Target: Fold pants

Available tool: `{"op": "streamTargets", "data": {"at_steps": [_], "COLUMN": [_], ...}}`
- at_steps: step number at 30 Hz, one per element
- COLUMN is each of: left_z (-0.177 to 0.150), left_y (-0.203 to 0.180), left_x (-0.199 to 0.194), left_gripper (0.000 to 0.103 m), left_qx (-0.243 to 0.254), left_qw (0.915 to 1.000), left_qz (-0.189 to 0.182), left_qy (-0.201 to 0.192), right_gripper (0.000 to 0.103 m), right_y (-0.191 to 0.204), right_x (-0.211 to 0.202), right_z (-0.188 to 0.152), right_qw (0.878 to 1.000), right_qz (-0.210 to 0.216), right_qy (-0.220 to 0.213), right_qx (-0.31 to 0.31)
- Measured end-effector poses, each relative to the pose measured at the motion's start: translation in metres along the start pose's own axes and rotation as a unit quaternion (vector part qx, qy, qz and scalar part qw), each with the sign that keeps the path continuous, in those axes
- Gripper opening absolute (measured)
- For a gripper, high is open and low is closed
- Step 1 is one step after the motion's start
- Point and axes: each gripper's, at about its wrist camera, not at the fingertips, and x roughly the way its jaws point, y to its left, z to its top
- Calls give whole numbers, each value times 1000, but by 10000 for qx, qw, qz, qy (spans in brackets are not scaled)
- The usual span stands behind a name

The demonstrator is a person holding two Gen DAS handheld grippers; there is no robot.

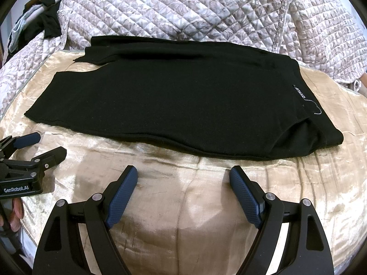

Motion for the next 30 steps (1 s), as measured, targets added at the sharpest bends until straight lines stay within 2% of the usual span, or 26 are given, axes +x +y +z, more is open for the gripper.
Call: {"op": "streamTargets", "data": {"at_steps": [14,20,25,30], "left_z": [5,6,10,10], "left_y": [6,13,37,68], "left_x": [-1,-4,-8,-8], "left_gripper": [100,98,97,97], "left_qx": [-87,-221,-682,-1289], "left_qw": [9998,9994,9971,9911], "left_qz": [-173,-265,-314,-296], "left_qy": [-6,-60,-139,-129], "right_gripper": [82,82,82,82], "right_y": [-7,-23,-48,-87], "right_x": [-8,-14,-17,-22], "right_z": [1,3,3,1], "right_qw": [9997,9990,9963,9852], "right_qz": [193,185,167,221], "right_qy": [-80,-134,-158,-233], "right_qx": [115,393,832,1683]}}
